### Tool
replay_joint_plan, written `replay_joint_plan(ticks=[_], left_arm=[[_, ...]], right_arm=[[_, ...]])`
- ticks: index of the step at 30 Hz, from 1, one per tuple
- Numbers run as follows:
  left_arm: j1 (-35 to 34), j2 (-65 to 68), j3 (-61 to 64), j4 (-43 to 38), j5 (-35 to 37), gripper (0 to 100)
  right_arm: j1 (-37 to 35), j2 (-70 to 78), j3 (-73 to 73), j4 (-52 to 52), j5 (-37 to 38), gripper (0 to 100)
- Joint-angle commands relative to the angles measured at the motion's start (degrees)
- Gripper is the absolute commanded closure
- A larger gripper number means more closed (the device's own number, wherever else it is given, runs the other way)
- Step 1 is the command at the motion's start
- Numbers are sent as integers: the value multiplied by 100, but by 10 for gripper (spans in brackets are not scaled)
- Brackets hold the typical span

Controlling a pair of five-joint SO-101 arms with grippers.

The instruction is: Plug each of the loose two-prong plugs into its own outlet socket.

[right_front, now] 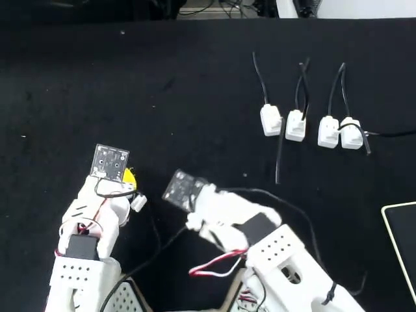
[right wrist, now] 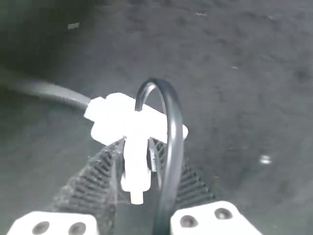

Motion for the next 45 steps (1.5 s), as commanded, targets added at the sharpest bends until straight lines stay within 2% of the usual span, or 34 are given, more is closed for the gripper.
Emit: replay_joint_plan(ticks=[1, 5, 8, 10, 12, 16, 24, 28, 32, 41, 45], left_arm=[[-66, -62, -303, -343, 62, 920], [-66, -62, -110, -589, 62, 920], [-66, -62, -101, -554, 62, 920], [-66, -62, -101, -554, 62, 920], [-66, -62, -101, -563, 62, 920], [-66, -62, -101, -571, 62, 920], [-66, -62, -101, -554, 62, 920], [-66, -62, -101, -554, 62, 920], [-75, -62, -101, -554, 62, 920], [-75, -62, -101, -554, 53, 920], [-75, -62, -101, -554, 53, 920]], right_arm=[[571, -75, 75, -897, 62, 988], [642, -75, 40, -1125, -193, 988], [712, -119, -259, -527, -193, 988], [1020, -119, -585, -79, -229, 988], [1486, -84, -664, -70, -510, 987], [2154, -66, -163, -765, -642, 985], [2180, -66, 145, -809, -554, 980], [2198, -66, -75, -413, -554, 885], [2198, -66, -321, -176, -554, 914], [2207, -66, -954, 26, -563, 850], [2549, -66, -1411, 97, -712, 851]])
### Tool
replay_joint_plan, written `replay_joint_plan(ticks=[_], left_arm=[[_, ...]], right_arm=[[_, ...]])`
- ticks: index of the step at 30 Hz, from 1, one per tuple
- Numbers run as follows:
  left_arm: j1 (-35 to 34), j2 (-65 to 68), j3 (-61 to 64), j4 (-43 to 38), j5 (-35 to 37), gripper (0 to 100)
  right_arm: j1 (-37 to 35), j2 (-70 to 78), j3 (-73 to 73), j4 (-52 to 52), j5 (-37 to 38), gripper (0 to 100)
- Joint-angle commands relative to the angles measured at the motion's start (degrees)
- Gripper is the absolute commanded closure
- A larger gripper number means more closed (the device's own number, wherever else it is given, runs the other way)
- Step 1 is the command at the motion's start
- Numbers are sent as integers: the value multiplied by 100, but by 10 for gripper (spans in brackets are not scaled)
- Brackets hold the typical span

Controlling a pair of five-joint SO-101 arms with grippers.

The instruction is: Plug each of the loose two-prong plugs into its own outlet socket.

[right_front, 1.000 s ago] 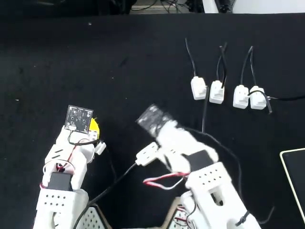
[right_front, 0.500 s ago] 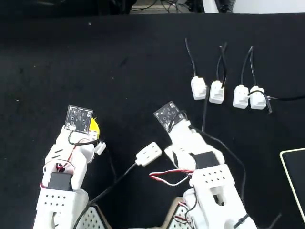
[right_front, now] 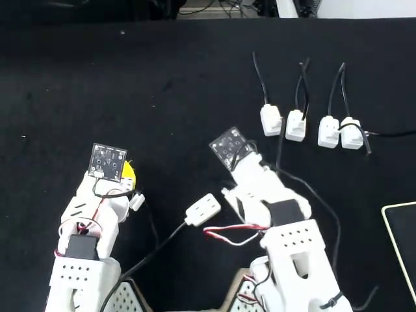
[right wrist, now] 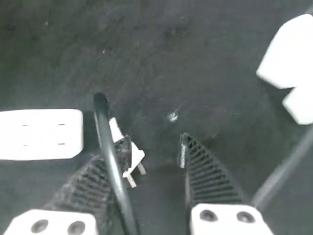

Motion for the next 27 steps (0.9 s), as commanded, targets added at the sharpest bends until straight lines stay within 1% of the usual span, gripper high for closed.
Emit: replay_joint_plan(ticks=[1, 3, 5, 8, 10, 12, 15, 16, 18, 20, 22, 27], left_arm=[[-48, -62, -92, -97, 53, 920], [-48, -62, -92, -97, 53, 920], [-48, -62, -92, -105, 53, 920], [-48, -62, -92, -114, 53, 920], [-48, -62, -92, -105, 53, 920], [-48, -62, -92, -97, 53, 920], [-48, -62, -92, -114, 53, 920], [-48, -62, -92, -114, 53, 920], [-48, -62, -92, -114, 53, 920], [-48, -62, -92, -105, 53, 920], [-48, -62, -92, -97, 53, 920], [-48, -62, -92, -97, 53, 920]], right_arm=[[598, -66, -848, 114, -343, 851], [1037, -66, -1165, 202, -554, 851], [1336, -66, -1305, 229, -563, 851], [1389, -66, -1279, 290, -563, 851], [1380, -110, -1385, 527, -563, 850], [1178, -75, -1543, 993, -563, 850], [308, -66, -1323, 1468, -343, 851], [9, -66, -1112, 1407, -290, 851], [-334, -57, -593, 888, -360, 851], [-431, 119, -110, 114, -571, 849], [-440, 593, 22, -343, -615, 848], [-440, 2536, -936, -413, -642, 850]])
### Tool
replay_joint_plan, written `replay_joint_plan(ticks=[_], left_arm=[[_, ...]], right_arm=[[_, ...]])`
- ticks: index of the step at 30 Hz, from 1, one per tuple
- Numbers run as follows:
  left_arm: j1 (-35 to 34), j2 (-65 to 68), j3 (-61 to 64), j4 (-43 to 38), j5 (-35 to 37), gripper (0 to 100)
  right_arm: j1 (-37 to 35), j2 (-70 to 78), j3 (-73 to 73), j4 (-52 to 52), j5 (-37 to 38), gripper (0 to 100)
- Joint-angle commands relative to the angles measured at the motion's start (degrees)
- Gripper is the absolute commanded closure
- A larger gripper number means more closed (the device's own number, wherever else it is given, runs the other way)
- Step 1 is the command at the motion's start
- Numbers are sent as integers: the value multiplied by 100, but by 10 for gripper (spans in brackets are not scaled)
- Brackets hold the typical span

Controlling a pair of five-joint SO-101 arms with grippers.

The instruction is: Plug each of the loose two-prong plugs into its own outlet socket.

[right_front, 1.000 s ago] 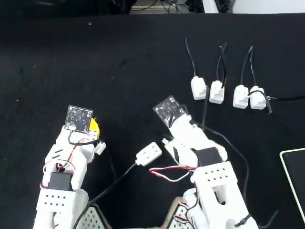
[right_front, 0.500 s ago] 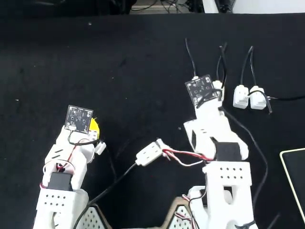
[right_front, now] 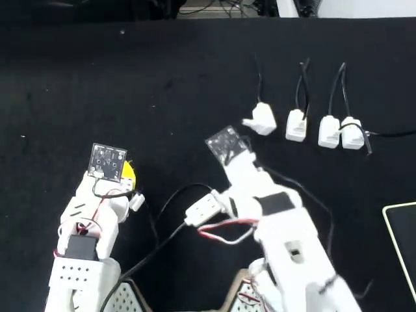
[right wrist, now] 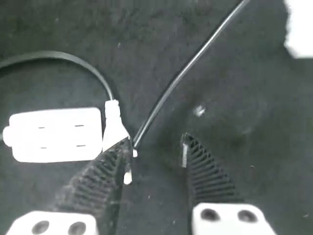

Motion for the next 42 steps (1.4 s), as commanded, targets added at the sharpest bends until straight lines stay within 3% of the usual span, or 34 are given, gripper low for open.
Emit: replay_joint_plan(ticks=[1, 9, 20, 22, 26, 31, 36, 42], left_arm=[[-48, -62, -92, -97, 53, 920], [-48, -62, -92, -105, 53, 920], [-48, -62, -92, -105, 53, 920], [-48, -62, -92, -105, 53, 920], [-48, -62, -92, -97, 53, 920], [-48, -62, -84, -88, 53, 920], [-48, -62, -84, -88, 53, 920], [-57, -62, -92, -88, 44, 920]], right_arm=[[-62, 1807, -1024, -185, -62, 850], [-88, 3662, -1947, 105, -185, 848], [-97, 2466, -1824, 844, -62, 848], [-237, 2211, -1604, 870, 492, 848], [-316, 1895, -936, 571, 2620, 850], [554, 1851, -593, -738, 4422, 850], [765, 1851, -330, -1081, 5477, 847], [-132, 1807, 31, -1081, 5767, 846]])
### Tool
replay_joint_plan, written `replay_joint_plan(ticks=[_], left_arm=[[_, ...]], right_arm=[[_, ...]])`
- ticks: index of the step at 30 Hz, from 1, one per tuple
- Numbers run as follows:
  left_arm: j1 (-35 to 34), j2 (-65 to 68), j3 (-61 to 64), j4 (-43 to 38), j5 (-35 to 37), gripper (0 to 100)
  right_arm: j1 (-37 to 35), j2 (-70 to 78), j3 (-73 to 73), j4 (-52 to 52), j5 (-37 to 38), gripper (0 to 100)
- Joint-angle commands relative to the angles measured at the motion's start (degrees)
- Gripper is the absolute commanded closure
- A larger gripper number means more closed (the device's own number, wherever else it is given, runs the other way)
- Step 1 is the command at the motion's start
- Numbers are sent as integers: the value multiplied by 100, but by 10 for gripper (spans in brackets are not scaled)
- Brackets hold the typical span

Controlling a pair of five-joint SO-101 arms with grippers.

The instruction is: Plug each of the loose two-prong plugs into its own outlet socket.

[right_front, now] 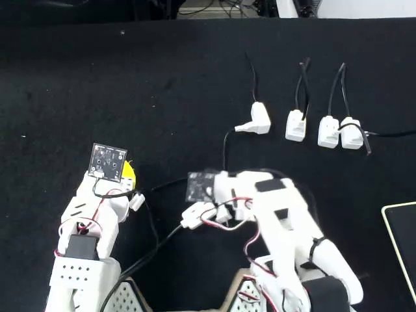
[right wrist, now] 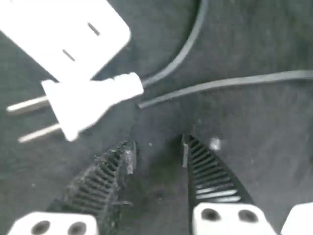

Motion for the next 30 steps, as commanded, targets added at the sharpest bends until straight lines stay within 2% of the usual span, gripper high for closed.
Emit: replay_joint_plan(ticks=[1, 6, 14, 22, 26, 30], left_arm=[[-57, -62, -101, -88, 26, 920], [-435, -62, -154, -123, 53, 920], [-954, -62, -330, -123, 53, 920], [-945, -62, -338, -132, 53, 920], [-945, -62, -338, -132, 53, 920], [-945, -62, -338, -132, 53, 920]], right_arm=[[-721, -163, 92, -53, 141, 846], [-1240, -163, 84, -53, 141, 846], [-1521, -312, 233, -35, 123, 846], [-1618, -2563, 1604, -35, 70, 845], [-1758, -3670, 2141, -18, -422, 798], [-2004, -4497, 2185, 756, -492, 780]])
